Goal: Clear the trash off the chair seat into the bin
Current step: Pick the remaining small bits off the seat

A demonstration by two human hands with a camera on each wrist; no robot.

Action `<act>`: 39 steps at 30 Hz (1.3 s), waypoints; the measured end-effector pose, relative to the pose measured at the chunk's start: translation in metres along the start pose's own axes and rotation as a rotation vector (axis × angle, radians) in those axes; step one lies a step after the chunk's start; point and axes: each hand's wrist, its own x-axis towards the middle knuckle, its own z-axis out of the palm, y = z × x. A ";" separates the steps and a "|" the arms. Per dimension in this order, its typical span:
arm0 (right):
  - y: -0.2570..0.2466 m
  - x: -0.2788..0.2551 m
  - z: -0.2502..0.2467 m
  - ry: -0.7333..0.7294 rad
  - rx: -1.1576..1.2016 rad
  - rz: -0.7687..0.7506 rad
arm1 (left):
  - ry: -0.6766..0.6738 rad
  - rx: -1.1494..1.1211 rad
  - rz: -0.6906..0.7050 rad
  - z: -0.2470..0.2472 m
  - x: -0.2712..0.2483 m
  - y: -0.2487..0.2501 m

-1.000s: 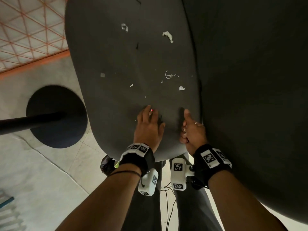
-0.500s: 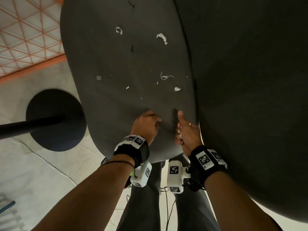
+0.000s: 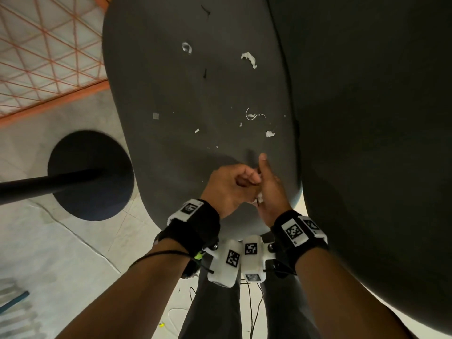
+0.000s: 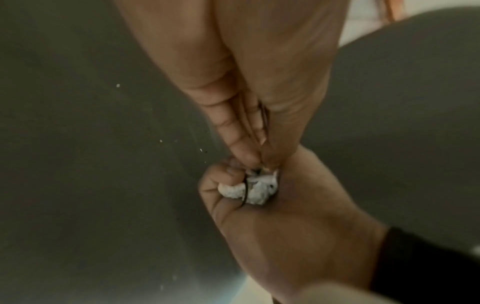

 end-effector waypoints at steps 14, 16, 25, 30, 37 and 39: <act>-0.019 0.008 -0.023 0.187 -0.004 -0.008 | -0.374 0.392 0.084 -0.023 0.040 0.038; -0.020 0.009 -0.023 0.214 -0.040 -0.010 | -0.149 0.510 0.165 -0.038 0.073 0.051; -0.013 0.011 -0.025 0.250 -0.174 -0.157 | 0.118 1.268 0.383 -0.054 0.203 0.100; -0.009 0.011 -0.032 0.317 -0.183 -0.147 | 0.147 1.306 0.429 -0.058 0.207 0.092; -0.012 0.008 -0.028 0.347 -0.058 -0.102 | 0.131 0.996 0.343 -0.038 0.155 0.068; -0.015 0.007 -0.027 0.341 -0.065 -0.095 | 0.117 0.999 0.324 -0.024 0.139 0.052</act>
